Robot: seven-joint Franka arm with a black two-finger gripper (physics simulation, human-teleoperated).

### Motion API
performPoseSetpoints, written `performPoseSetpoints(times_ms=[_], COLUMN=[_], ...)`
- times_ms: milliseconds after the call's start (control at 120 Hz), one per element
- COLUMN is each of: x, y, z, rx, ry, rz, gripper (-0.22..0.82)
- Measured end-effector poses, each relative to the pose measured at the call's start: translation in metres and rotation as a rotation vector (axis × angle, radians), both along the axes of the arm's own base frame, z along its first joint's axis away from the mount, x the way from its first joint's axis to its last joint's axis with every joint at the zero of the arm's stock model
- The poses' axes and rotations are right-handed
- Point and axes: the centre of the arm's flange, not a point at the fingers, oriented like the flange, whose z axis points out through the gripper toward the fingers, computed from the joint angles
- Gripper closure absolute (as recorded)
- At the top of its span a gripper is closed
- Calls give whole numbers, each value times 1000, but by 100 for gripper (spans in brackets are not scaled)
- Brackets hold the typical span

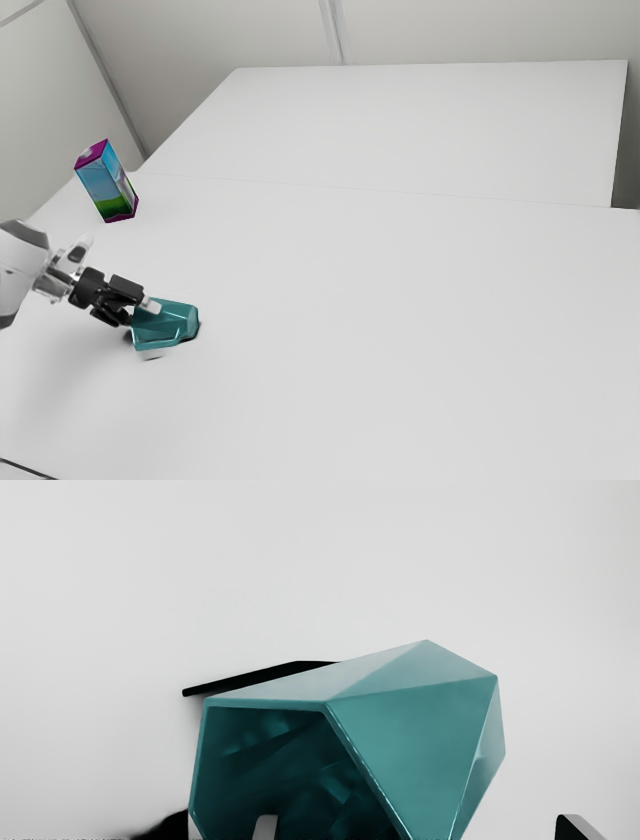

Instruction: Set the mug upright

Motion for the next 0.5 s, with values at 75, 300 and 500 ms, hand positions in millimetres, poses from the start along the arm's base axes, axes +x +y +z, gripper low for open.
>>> performPoseSetpoints(times_ms=[75,300,500], x=[-2,0,2], y=[1,-4,-8], z=[-2,-4,-4], rx=[-15,-49,-64], ry=[-3,-22,-39], rz=[4,-4,-9], gripper=[0,12,28])
